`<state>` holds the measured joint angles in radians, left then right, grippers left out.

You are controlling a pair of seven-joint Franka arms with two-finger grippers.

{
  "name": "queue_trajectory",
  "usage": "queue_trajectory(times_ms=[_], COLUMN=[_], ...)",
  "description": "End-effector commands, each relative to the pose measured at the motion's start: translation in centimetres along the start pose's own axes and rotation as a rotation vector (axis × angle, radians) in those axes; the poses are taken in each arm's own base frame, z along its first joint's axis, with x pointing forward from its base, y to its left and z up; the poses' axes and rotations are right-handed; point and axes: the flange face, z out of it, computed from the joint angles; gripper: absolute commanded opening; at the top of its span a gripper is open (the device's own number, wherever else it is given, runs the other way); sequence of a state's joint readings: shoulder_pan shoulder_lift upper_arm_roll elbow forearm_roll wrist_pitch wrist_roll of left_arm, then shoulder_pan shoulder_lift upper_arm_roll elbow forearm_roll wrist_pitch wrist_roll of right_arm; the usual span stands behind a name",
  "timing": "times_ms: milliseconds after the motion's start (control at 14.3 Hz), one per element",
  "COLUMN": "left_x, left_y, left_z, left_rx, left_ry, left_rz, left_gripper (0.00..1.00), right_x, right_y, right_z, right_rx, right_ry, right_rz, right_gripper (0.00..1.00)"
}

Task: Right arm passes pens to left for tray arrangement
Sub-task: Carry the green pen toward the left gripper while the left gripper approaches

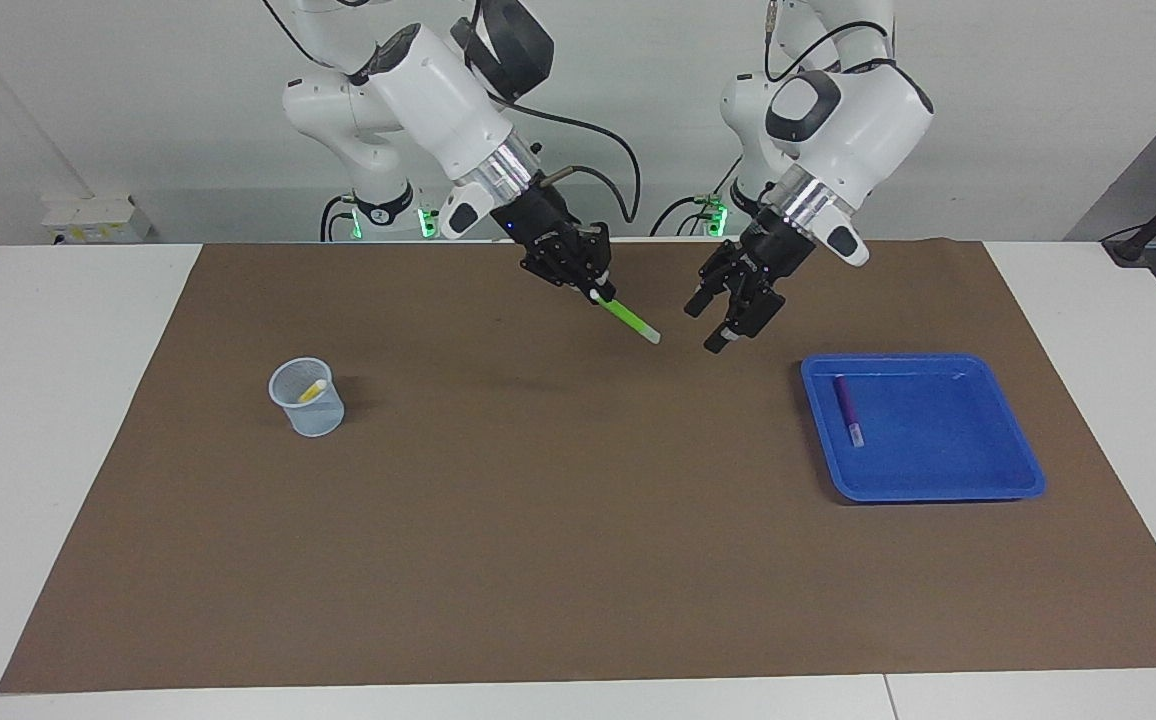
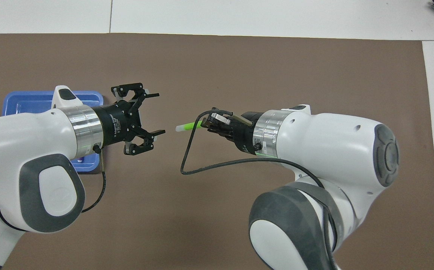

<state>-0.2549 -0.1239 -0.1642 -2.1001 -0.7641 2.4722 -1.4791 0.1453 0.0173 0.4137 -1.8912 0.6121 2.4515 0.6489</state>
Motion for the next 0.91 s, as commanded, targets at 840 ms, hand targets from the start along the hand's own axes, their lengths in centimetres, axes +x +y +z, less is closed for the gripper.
queue_trajectory(times_ms=[840], left_x=[-2.3], left_y=[-3.6], left_z=[0.9], left_rx=[-0.116], left_ry=[-0.009], left_rz=[-0.143], left_gripper=[0.76], right_x=[-1.4], right_y=[-0.7], right_z=[2.1], right_rx=[0.046], right_ry=[0.004], right_rz=[0.055], right_gripper=[0.0])
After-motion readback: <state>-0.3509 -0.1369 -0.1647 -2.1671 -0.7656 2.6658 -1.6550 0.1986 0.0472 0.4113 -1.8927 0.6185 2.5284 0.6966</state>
